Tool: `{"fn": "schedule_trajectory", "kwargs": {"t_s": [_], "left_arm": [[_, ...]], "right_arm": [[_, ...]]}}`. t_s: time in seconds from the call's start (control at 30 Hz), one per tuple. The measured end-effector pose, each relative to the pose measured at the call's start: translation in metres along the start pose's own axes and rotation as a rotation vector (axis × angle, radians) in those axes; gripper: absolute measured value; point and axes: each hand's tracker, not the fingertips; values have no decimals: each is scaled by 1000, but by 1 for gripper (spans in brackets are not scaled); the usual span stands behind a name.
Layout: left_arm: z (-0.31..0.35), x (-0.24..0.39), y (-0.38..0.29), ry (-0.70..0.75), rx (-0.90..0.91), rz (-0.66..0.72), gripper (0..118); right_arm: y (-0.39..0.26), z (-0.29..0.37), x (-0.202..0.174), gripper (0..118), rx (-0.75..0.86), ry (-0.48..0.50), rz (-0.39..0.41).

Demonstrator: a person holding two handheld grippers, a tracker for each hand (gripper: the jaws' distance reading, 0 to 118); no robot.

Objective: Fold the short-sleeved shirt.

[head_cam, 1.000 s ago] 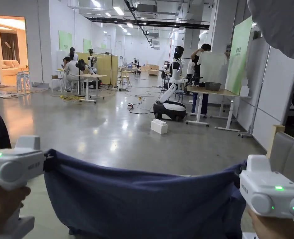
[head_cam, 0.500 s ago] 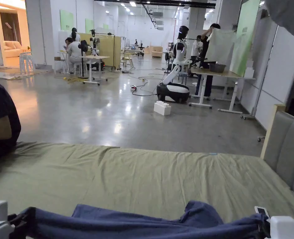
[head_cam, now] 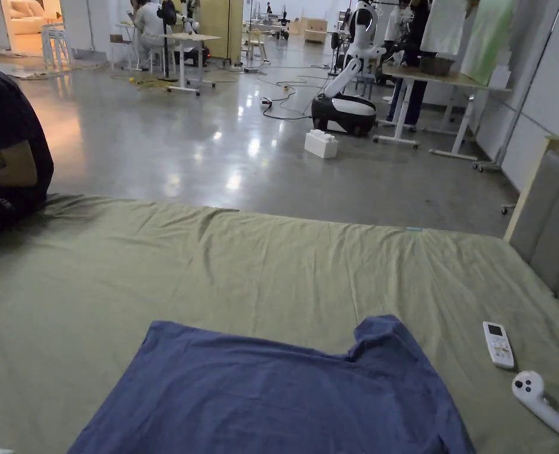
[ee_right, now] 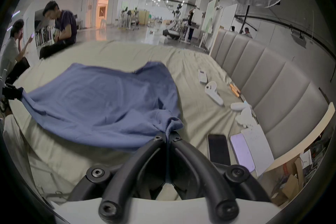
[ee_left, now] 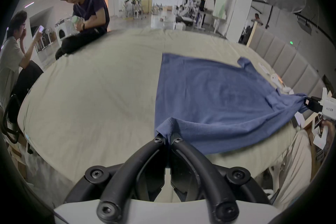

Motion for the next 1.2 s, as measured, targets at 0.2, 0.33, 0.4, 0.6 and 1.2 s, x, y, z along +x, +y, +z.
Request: {"fn": "schedule_trajectory", "kwargs": {"t_s": [0.2, 0.33, 0.4, 0.6, 1.2], "left_arm": [[-16, -1, -10, -5, -87, 3, 5], [-40, -1, -12, 8, -173, -16, 5], [-63, -6, -16, 22, -203, -29, 5], [-81, -4, -15, 48, -262, -29, 5], [-36, 45, 46, 3, 115, 14, 64]], "right_arm": [[-22, -24, -5, 3, -123, -31, 65], [-27, -36, -20, 3, -223, -27, 115], [-32, -42, -28, 3, -268, -32, 132], [-54, -72, -22, 3, -340, -22, 126], [28, -23, -16, 100, 158, -52, -147]]}}
